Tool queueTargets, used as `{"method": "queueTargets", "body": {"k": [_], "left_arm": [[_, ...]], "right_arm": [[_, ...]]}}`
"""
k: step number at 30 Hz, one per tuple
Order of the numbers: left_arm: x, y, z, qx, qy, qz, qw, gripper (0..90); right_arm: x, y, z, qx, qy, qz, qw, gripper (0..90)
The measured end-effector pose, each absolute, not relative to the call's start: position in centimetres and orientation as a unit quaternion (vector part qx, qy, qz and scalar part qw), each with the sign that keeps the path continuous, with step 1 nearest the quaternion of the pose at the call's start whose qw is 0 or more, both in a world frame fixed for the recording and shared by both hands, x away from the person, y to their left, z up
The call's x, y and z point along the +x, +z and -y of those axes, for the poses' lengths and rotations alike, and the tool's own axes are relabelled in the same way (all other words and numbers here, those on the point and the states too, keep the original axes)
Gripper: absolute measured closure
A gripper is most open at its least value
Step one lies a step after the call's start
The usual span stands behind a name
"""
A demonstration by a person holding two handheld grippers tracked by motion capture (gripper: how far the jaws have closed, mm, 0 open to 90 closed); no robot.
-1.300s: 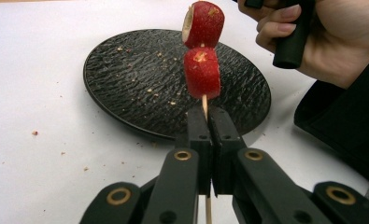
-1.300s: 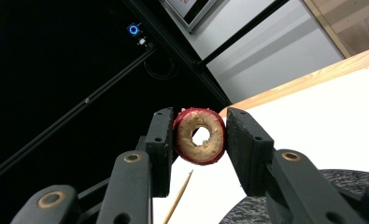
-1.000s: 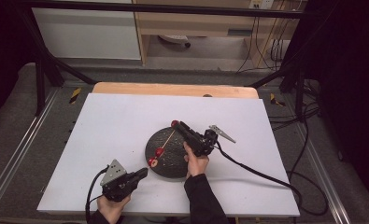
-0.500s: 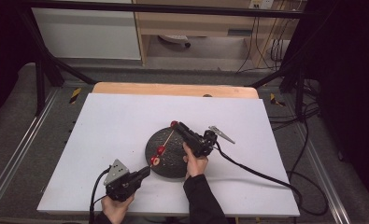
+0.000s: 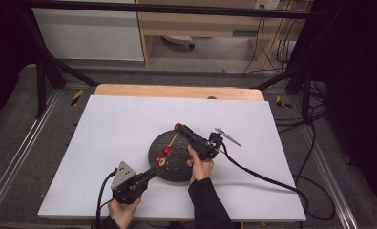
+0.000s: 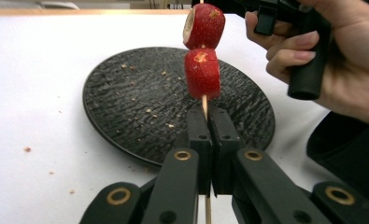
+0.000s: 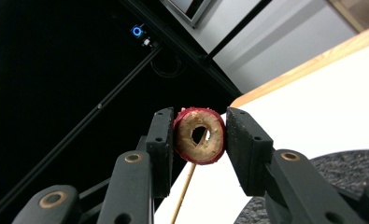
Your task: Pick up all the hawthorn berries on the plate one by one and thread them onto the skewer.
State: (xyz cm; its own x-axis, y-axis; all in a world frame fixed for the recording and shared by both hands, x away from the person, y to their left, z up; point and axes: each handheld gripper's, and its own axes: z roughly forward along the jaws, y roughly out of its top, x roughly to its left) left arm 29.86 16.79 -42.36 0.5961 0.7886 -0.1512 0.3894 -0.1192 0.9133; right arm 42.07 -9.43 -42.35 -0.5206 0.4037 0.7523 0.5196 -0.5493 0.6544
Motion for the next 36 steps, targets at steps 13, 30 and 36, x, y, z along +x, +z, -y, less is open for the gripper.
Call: {"method": "queueTargets", "body": {"k": [13, 30, 36], "left_arm": [[29.7, -42.3, -16.9, 0.721, 0.195, -0.405, 0.527, 88.7], [30.1, -42.6, -15.7, 0.714, 0.188, -0.422, 0.526, 88.7], [30.9, -42.4, -15.7, 0.712, 0.188, -0.422, 0.528, 88.7]], "right_arm": [[42.1, -42.2, 9.6, -0.498, -0.724, 0.475, 0.053, 64.2], [41.9, -42.6, 9.2, -0.514, -0.718, 0.463, 0.079, 64.4], [41.8, -42.5, 9.2, -0.514, -0.710, 0.474, 0.079, 64.5]]}}
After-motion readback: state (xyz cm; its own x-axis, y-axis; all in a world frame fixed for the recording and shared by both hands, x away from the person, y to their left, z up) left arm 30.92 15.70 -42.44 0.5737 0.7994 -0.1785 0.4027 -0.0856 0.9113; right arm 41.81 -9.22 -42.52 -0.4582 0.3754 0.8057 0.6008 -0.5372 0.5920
